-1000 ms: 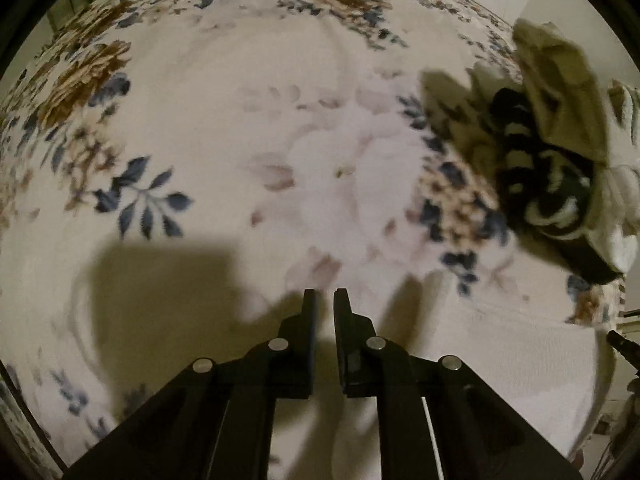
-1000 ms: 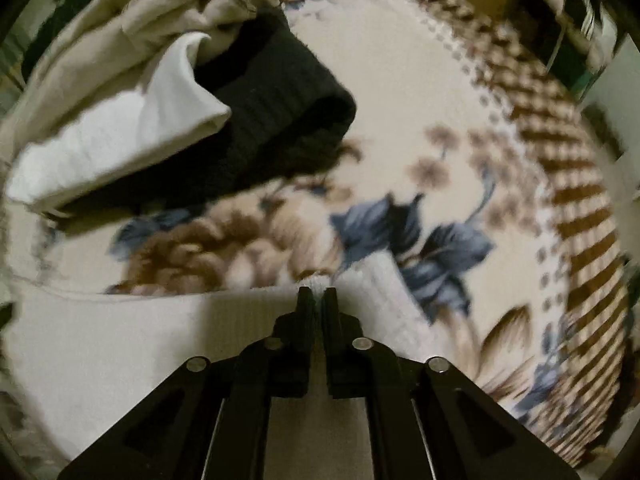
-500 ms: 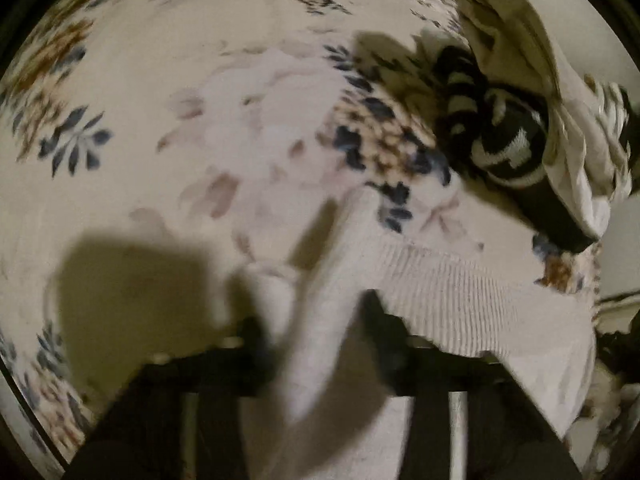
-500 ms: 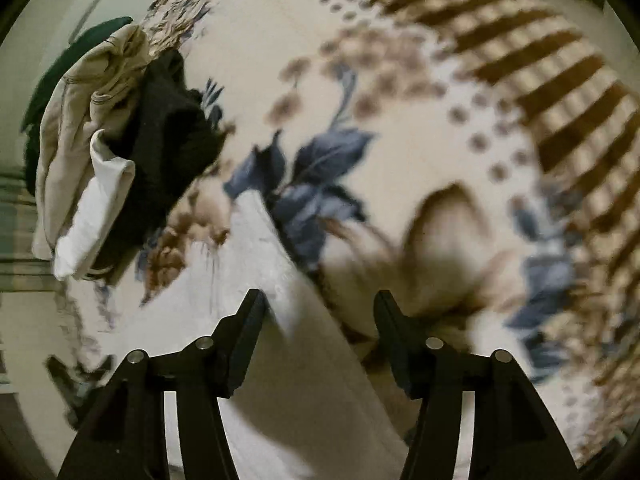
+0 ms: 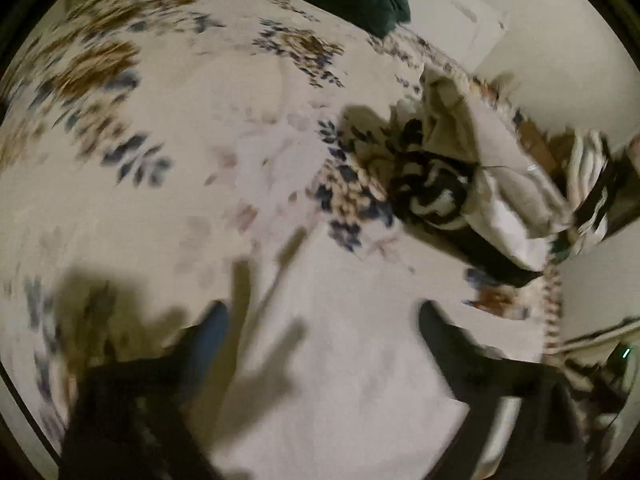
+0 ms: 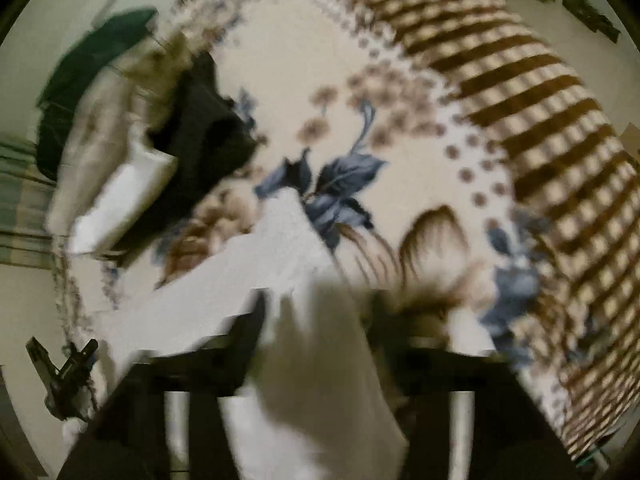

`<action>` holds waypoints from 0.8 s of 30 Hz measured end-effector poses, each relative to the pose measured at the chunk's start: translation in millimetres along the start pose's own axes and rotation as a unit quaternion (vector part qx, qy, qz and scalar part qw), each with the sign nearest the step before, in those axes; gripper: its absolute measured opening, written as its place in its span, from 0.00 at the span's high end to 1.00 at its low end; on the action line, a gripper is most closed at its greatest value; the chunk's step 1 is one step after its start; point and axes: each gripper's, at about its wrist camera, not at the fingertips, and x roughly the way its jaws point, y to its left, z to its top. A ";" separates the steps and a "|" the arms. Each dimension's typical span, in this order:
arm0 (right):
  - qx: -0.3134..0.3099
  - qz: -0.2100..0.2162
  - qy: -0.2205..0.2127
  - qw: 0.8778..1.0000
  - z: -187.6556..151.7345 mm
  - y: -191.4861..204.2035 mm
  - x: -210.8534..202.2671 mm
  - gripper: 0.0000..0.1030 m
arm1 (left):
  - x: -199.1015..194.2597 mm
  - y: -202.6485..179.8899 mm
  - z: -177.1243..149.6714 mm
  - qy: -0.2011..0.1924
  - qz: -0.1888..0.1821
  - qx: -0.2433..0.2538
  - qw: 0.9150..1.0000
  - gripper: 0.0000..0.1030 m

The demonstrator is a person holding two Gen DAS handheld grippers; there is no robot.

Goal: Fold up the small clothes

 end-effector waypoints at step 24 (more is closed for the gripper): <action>0.240 0.245 -0.024 0.939 -156.6 -61.0 80.5 0.14 | 47.4 46.1 -126.4 -0.048 -0.050 -0.284 0.956 0.04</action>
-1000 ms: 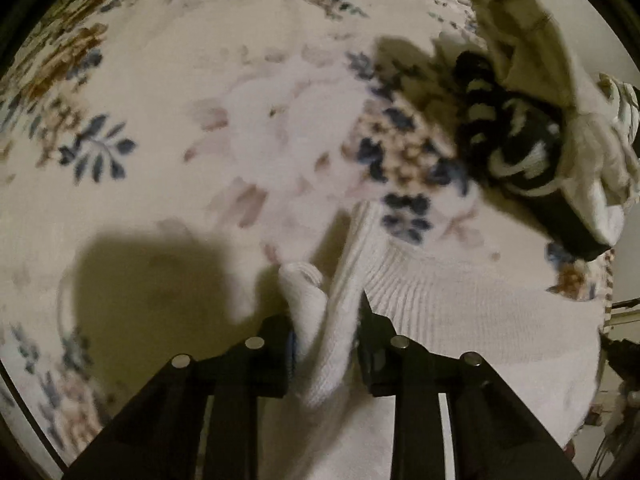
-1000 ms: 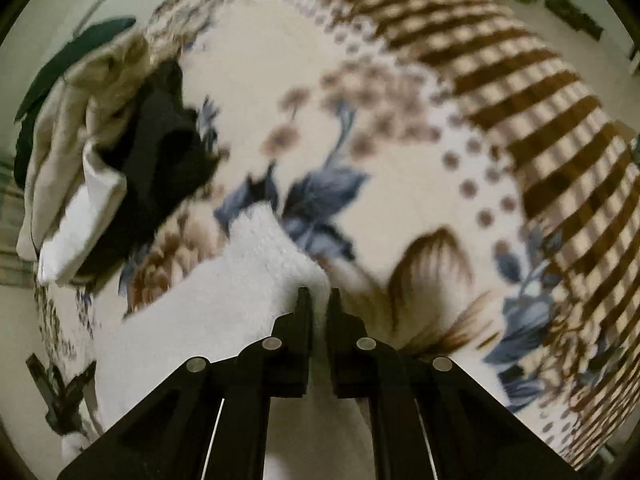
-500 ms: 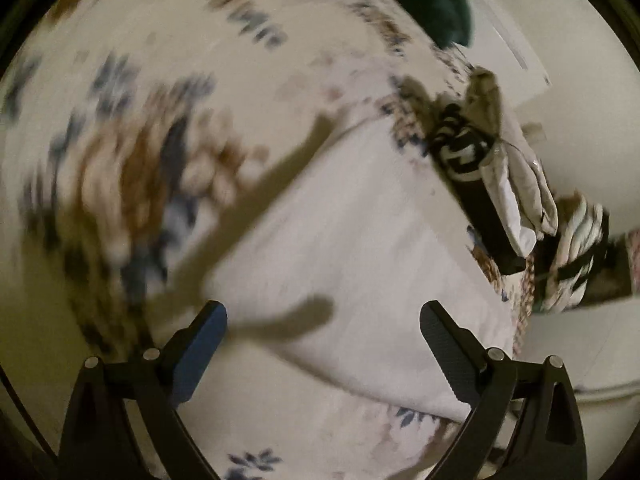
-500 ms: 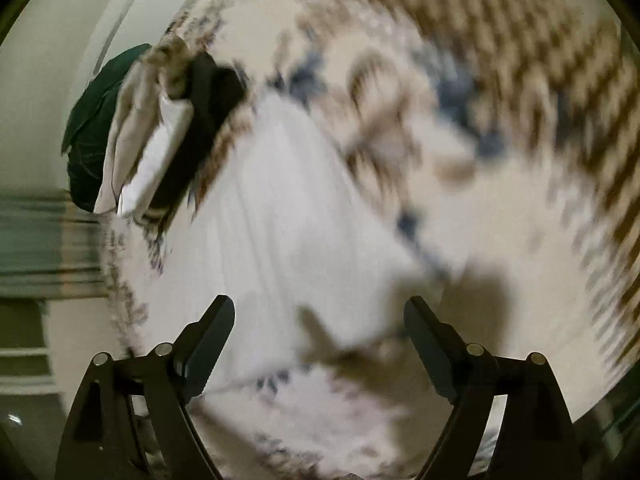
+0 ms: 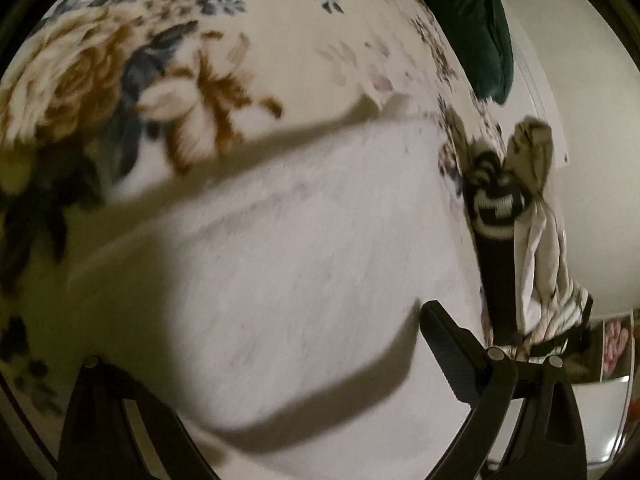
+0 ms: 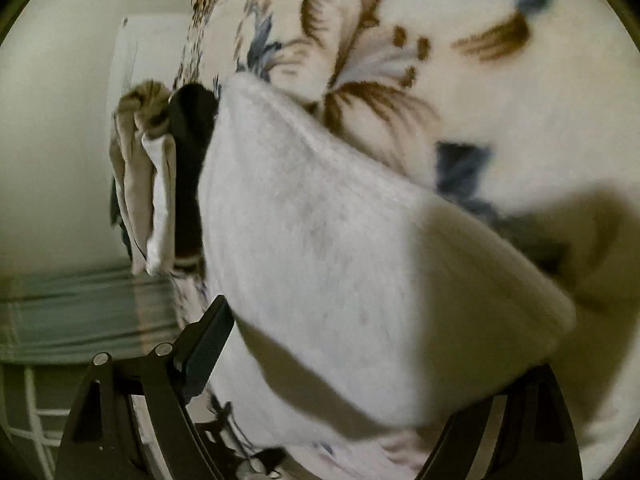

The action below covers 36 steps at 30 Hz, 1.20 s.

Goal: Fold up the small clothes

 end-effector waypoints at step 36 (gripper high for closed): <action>0.166 -0.135 0.091 0.973 -93.8 5.4 -193.6 0.79 | -151.8 -36.3 -78.7 0.105 0.103 -0.028 0.989 0.75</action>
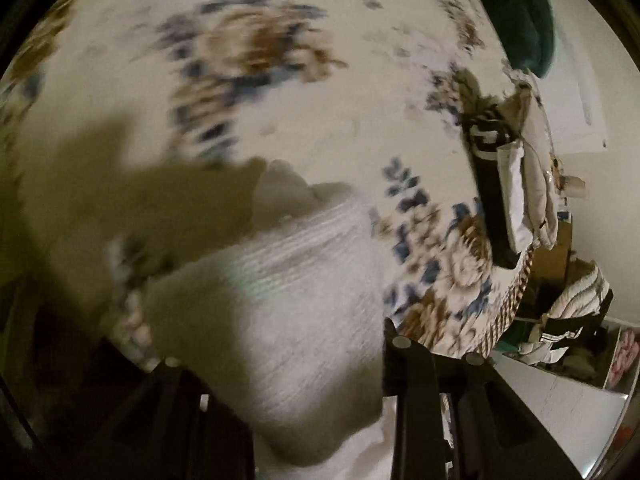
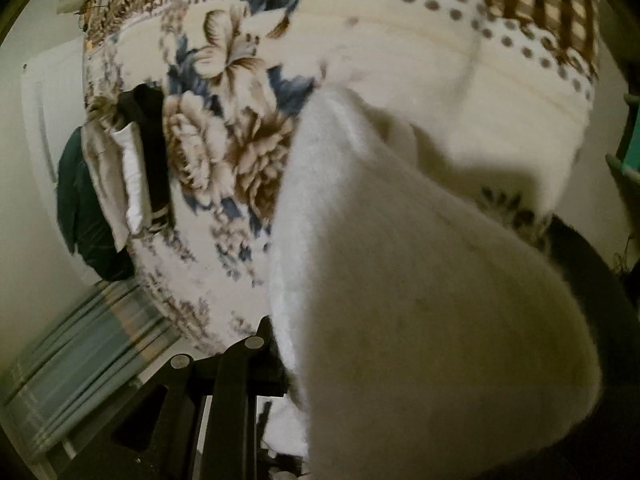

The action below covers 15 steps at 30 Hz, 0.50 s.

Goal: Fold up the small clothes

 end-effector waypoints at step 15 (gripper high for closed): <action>-0.096 0.056 -0.066 0.992 116.9 124.9 41.5 0.26 | 56.7 -102.7 96.0 -0.051 -0.033 0.113 0.992 0.27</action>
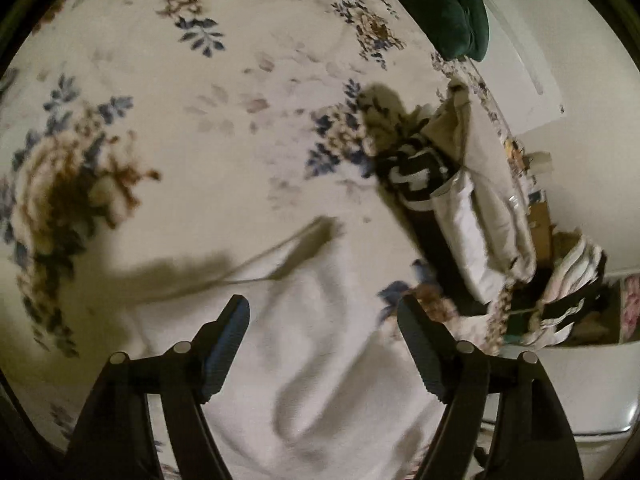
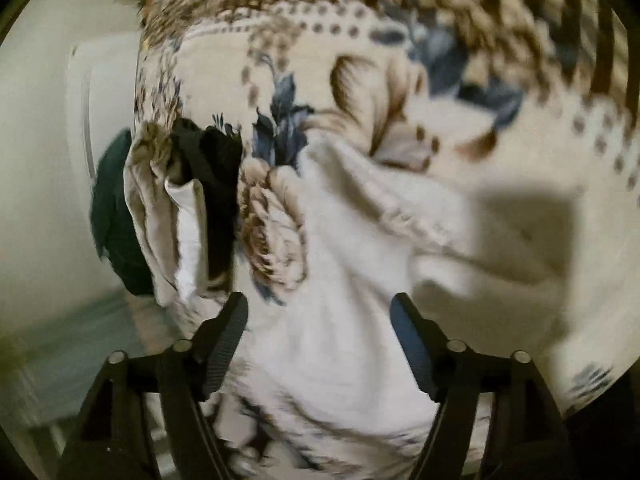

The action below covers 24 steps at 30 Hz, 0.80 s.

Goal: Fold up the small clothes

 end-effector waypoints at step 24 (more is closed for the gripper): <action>-0.294 -0.121 0.077 0.945 61.7 16.3 81.0 0.12 | 113.7 -32.8 29.1 0.095 0.027 0.243 0.965 0.27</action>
